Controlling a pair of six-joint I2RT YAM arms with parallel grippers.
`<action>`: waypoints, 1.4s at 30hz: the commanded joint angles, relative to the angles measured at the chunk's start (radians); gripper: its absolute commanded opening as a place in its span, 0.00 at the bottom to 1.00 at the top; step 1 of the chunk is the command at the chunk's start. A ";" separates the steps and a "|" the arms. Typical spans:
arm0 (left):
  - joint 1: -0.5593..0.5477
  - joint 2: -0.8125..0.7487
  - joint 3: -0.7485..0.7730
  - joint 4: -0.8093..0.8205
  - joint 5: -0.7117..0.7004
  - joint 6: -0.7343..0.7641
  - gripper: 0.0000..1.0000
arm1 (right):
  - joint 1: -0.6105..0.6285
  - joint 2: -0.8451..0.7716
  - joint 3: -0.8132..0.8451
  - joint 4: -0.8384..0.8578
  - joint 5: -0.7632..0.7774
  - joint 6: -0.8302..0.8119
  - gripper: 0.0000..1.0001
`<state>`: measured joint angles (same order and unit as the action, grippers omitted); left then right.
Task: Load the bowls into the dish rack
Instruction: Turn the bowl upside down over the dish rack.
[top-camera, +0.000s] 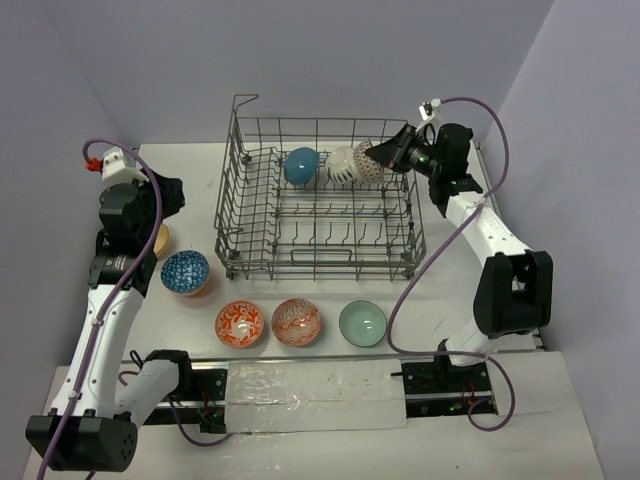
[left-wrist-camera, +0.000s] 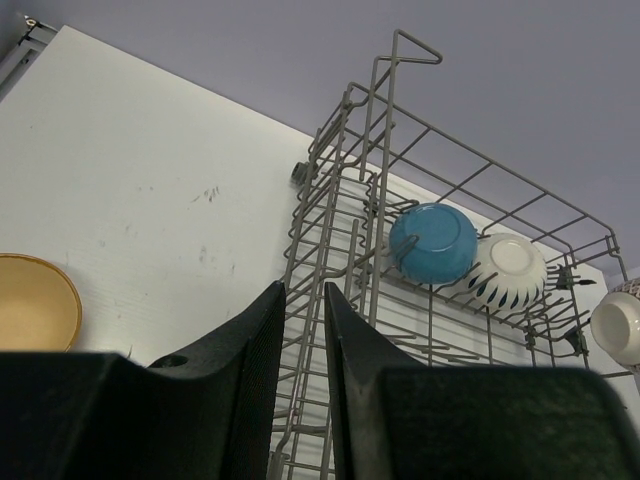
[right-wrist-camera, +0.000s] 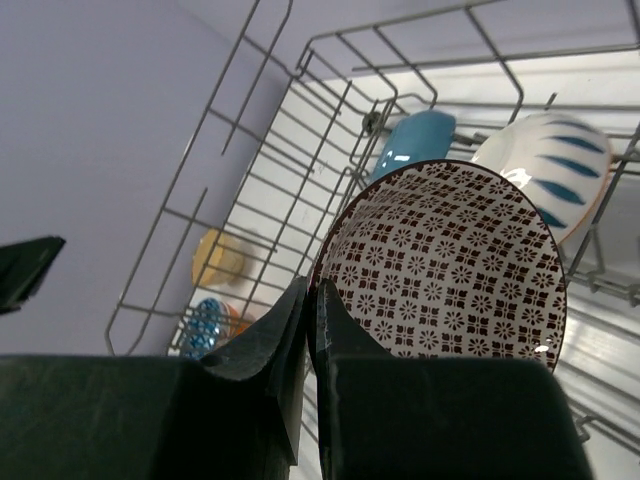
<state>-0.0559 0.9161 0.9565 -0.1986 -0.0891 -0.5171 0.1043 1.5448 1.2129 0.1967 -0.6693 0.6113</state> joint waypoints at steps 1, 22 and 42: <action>-0.004 0.003 -0.001 0.045 0.028 -0.001 0.28 | -0.043 0.021 0.082 0.184 -0.075 0.111 0.00; -0.005 0.021 -0.001 0.044 0.054 -0.011 0.29 | -0.141 0.319 0.303 0.261 -0.182 0.358 0.00; -0.007 0.024 0.001 0.041 0.058 -0.014 0.29 | -0.143 0.367 0.436 -0.011 -0.058 0.279 0.00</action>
<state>-0.0586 0.9401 0.9565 -0.1989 -0.0494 -0.5201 -0.0303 1.9221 1.5791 0.2028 -0.7525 0.9176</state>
